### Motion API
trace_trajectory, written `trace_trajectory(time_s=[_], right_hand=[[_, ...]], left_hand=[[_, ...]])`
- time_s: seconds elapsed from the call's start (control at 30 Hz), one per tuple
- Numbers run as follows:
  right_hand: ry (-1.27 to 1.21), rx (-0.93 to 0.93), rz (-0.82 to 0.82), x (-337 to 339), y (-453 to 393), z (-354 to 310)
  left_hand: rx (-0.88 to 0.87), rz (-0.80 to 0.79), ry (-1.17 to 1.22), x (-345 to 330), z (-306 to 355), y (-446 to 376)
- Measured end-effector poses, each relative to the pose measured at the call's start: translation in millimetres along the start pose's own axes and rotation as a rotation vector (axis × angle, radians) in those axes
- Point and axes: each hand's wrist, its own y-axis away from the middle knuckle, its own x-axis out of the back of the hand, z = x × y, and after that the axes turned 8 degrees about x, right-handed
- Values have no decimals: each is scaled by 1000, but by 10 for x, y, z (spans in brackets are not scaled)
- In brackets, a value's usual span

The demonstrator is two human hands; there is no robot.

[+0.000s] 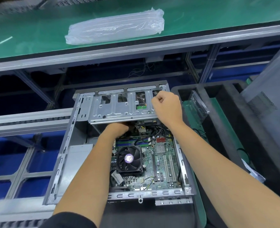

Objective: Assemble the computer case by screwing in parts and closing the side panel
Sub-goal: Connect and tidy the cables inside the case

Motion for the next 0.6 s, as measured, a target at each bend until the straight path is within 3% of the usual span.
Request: trace_trajectory(time_s=[0.13,0.4,0.6], right_hand=[[8,4,-1,-7,2,-1],[13,7,4,-12,-3,1],[9,-10,-3,-23,-15,13]], left_hand=[[-55,-32,-106,-11,56,25],[-46,-24,-72,4,92,108],[-152,40,-156,-17,144,147]])
